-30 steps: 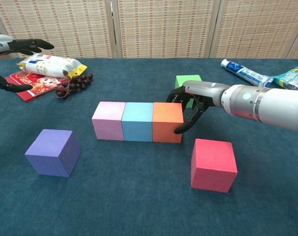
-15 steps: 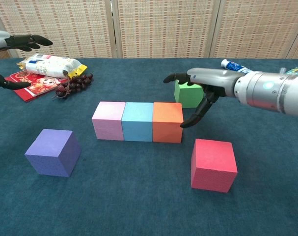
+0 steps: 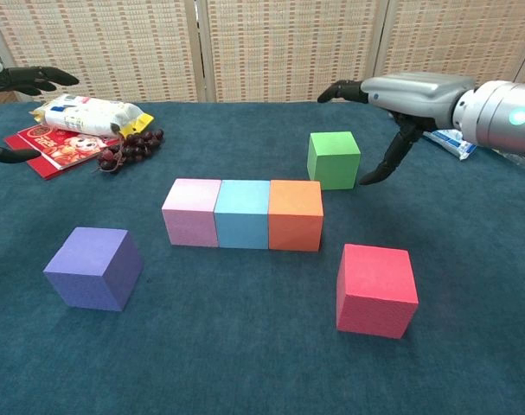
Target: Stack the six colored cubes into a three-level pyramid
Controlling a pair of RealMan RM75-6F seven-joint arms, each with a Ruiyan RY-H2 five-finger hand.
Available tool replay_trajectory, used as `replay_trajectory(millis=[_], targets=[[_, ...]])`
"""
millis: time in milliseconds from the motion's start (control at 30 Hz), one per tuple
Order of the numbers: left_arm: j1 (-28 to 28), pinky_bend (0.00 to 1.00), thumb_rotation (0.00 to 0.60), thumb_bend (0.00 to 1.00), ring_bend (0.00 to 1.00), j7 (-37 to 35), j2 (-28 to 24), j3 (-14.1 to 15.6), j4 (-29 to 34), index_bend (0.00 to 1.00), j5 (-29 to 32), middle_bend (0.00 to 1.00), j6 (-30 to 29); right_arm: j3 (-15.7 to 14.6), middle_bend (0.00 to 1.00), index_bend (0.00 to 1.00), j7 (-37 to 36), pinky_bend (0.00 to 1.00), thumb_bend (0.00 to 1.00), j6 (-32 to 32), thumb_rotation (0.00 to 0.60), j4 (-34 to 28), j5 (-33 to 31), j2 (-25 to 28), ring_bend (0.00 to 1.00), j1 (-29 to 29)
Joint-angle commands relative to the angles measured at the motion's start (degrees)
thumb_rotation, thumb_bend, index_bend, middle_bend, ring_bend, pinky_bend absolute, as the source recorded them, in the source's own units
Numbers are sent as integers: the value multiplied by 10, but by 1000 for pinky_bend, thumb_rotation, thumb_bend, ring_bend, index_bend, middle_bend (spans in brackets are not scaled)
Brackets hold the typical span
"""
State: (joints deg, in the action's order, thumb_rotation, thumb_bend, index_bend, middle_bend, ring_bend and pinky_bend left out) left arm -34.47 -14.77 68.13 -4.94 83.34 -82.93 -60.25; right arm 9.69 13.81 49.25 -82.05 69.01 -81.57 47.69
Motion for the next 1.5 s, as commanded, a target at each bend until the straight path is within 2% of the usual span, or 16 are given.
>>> replay_trajectory(millis=[33, 300, 500, 1067, 1233, 1367, 1500], targets=[[1, 71, 600, 341, 0, -1, -1, 0, 0, 0, 3, 0, 2, -7, 0, 0, 3, 0, 17, -20, 600, 43, -12, -25, 0, 7], [6, 71, 600, 340, 0, -8, -3, -3, -4, 0, 13, 0, 6, -3, 0, 0, -48, 0, 0, -31, 600, 126, 12, -88, 0, 21], [9, 71, 600, 339, 0, -14, -5, -4, -4, 0, 11, 0, 3, 1, 0, 0, -67, 0, 0, -31, 600, 158, 26, -120, 0, 30], [19, 71, 600, 340, 0, -22, -5, 1, -12, 0, 5, 0, -3, 16, 0, 0, -70, 0, 0, -37, 600, 185, 22, -154, 0, 45], [23, 71, 600, 339, 0, -11, -10, 3, -8, 0, 7, 0, -2, 9, 0, 0, -68, 0, 0, -45, 600, 167, 25, -131, 0, 40], [29, 71, 600, 340, 0, -4, -22, 9, -1, 0, 12, 0, 3, 8, 0, 0, -72, 0, 0, -25, 600, 118, 32, -79, 0, 22], [46, 72, 600, 340, 0, 14, -31, 26, 21, 27, -9, 3, -19, 19, 0, 0, -83, 0, 0, 17, 600, 43, 28, 0, 0, -12]])
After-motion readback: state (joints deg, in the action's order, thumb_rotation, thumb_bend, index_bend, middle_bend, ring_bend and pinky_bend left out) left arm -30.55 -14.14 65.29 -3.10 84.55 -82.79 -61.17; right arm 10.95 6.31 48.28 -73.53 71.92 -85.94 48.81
